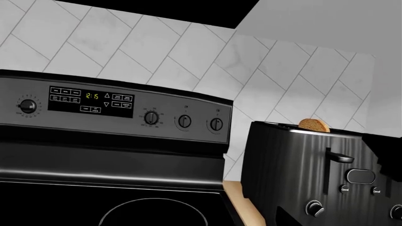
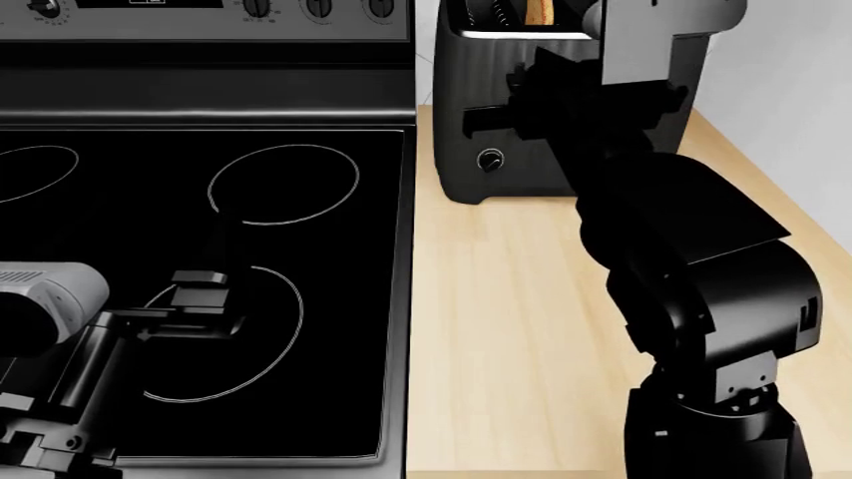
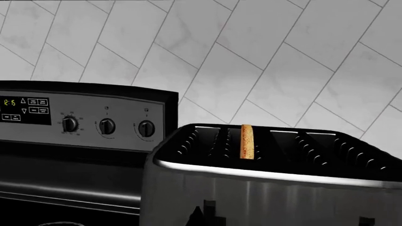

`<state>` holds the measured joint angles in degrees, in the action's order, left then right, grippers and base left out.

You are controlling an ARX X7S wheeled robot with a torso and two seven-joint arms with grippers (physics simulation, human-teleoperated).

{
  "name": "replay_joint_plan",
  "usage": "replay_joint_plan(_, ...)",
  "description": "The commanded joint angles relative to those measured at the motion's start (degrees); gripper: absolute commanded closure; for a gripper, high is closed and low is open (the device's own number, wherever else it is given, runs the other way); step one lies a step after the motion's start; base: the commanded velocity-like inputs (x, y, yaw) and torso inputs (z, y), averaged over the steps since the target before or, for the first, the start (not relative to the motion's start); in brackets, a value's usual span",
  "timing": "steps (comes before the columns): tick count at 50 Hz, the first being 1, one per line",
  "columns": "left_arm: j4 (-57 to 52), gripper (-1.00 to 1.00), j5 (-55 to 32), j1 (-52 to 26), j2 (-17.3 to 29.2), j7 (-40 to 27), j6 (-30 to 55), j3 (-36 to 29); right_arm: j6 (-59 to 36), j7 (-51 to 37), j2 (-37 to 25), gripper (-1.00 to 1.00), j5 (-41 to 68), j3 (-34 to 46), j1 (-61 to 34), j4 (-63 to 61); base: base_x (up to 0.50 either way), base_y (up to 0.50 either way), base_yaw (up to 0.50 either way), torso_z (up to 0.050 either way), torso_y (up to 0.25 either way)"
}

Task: Push down the lever of the toaster to turn it on.

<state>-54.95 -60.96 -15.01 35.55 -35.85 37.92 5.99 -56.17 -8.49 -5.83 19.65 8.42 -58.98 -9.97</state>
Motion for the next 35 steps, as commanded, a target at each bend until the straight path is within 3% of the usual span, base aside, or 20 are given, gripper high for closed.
replay_joint_plan(1, 0.2, -1.0, 0.1, -0.2, 0.1, -0.2, -0.3, -0.5, 0.1, -0.7, -1.3, 1.0, 0.4, -0.3, 0.6, 0.6, 0.0, 0.0, 0.0, 0.0, 0.0)
replay_joint_plan(35, 0.8, -1.0, 1.2, 0.6, 0.5, 0.2, -1.5, -1.3, 1.2, 0.3, -2.8, 1.0, 0.8, 1.8, -2.8, 8.1, 0.0, 0.0, 0.0, 0.0, 0.0)
